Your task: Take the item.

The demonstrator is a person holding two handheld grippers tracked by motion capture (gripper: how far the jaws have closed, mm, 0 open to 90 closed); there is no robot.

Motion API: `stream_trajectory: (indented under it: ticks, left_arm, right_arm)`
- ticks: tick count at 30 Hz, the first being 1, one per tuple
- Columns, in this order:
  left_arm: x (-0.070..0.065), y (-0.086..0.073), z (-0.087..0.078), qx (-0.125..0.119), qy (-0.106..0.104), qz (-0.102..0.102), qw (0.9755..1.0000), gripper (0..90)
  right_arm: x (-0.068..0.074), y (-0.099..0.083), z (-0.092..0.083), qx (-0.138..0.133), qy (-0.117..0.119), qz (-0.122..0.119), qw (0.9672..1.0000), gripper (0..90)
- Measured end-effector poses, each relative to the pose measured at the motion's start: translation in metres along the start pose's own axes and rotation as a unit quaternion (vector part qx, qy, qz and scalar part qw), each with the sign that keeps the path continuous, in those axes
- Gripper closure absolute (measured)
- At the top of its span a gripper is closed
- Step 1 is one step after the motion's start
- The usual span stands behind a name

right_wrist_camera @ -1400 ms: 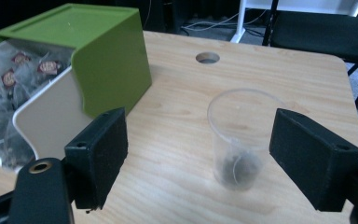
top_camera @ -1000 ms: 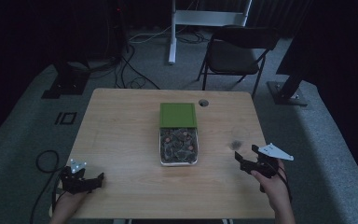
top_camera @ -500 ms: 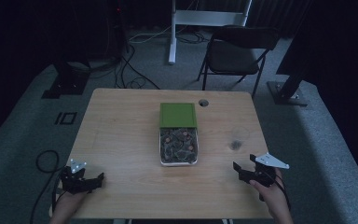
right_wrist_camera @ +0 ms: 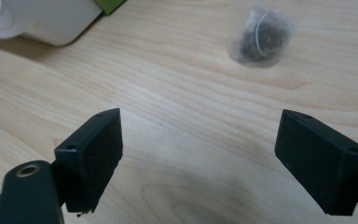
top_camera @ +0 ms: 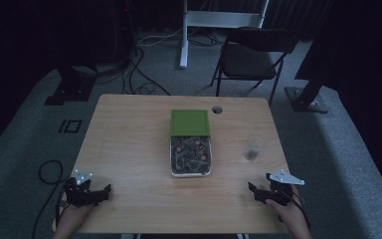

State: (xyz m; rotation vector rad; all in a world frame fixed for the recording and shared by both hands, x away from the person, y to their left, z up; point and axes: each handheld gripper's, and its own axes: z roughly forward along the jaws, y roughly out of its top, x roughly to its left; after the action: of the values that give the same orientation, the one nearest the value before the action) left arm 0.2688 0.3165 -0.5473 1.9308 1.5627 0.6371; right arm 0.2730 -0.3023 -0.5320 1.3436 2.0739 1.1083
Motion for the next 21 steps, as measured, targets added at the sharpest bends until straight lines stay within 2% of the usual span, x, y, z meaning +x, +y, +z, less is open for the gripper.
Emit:
stream_trajectory:
  ticks: [9, 15, 20, 21]
  left_arm:
    - [0.000, 0.000, 0.000, 0.000, 0.000, 0.000, 1.0000, 1.6]
    - [0.000, 0.000, 0.000, 0.000, 0.000, 0.000, 1.0000, 1.6]
    - [0.000, 0.000, 0.000, 0.000, 0.000, 0.000, 1.0000, 1.6]
    - [0.000, 0.000, 0.000, 0.000, 0.000, 0.000, 1.0000, 1.6]
  right_arm:
    - [0.003, -0.007, 0.004, 0.016, 0.000, -0.006, 0.9999, 14.9]
    - [0.008, -0.008, 0.008, 0.029, 0.000, -0.018, 0.9994, 14.9]
    - [0.010, -0.008, 0.011, 0.034, 0.007, -0.021, 0.9992, 14.9]
    - [0.013, -0.009, 0.015, 0.043, 0.011, -0.030, 0.9986, 14.9]
